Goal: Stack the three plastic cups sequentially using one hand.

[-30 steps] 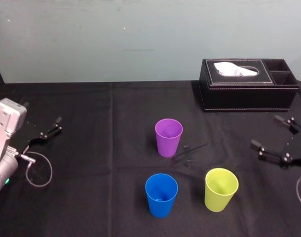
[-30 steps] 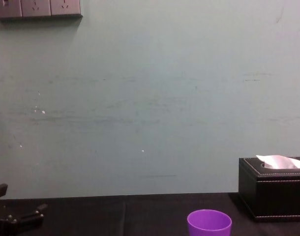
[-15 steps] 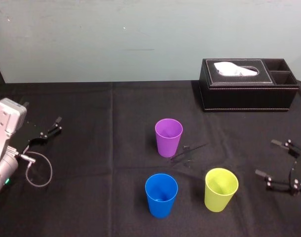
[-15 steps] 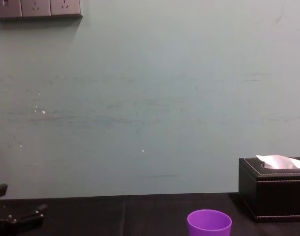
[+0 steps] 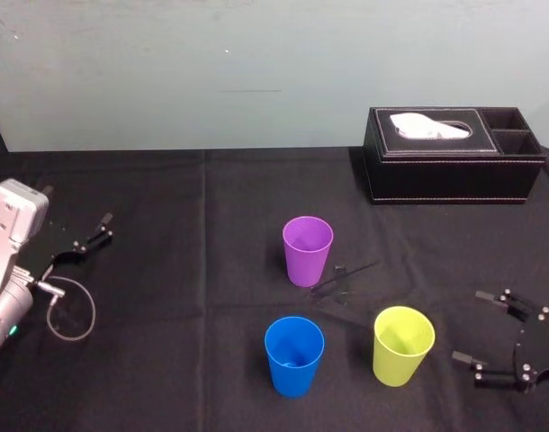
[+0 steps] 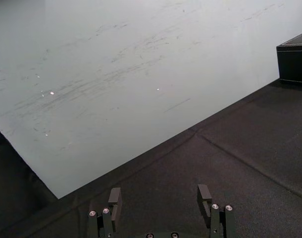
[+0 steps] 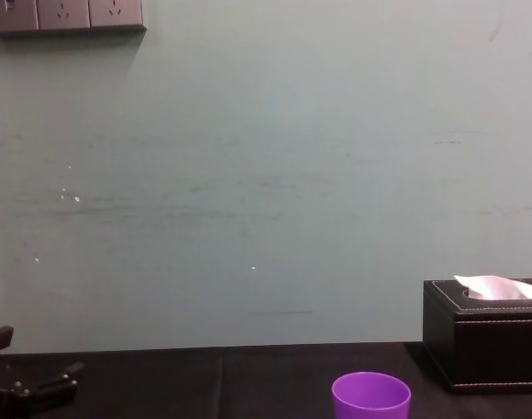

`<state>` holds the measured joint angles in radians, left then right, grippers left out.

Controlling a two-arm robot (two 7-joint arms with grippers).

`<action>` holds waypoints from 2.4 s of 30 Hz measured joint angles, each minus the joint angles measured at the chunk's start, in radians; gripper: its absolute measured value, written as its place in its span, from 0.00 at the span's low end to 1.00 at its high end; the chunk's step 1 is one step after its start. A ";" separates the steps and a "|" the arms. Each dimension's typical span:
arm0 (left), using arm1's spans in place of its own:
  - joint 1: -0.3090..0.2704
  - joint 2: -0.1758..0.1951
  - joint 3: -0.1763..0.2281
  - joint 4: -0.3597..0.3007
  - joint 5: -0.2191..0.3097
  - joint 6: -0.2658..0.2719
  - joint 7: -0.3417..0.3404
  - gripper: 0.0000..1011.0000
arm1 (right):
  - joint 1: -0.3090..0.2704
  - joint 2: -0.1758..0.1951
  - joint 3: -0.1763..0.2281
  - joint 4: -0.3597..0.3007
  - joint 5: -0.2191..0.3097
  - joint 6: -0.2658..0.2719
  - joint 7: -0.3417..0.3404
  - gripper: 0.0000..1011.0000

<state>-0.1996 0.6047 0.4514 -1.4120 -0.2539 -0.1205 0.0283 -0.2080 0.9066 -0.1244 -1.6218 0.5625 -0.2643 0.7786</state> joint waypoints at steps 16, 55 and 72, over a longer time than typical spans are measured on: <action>0.000 0.000 0.000 0.000 0.000 0.000 0.000 0.99 | 0.060 -0.037 -0.082 0.047 -0.045 0.033 0.019 0.99; 0.000 0.000 0.000 0.000 0.000 0.000 0.000 0.99 | 0.204 -0.100 -0.217 0.119 -0.004 0.094 0.051 0.99; 0.000 0.000 0.000 0.000 0.000 0.000 0.000 0.99 | 0.254 -0.135 -0.260 0.154 -0.029 0.108 0.033 0.99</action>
<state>-0.1995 0.6047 0.4514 -1.4120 -0.2539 -0.1205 0.0283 0.0459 0.7712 -0.3849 -1.4674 0.5330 -0.1564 0.8116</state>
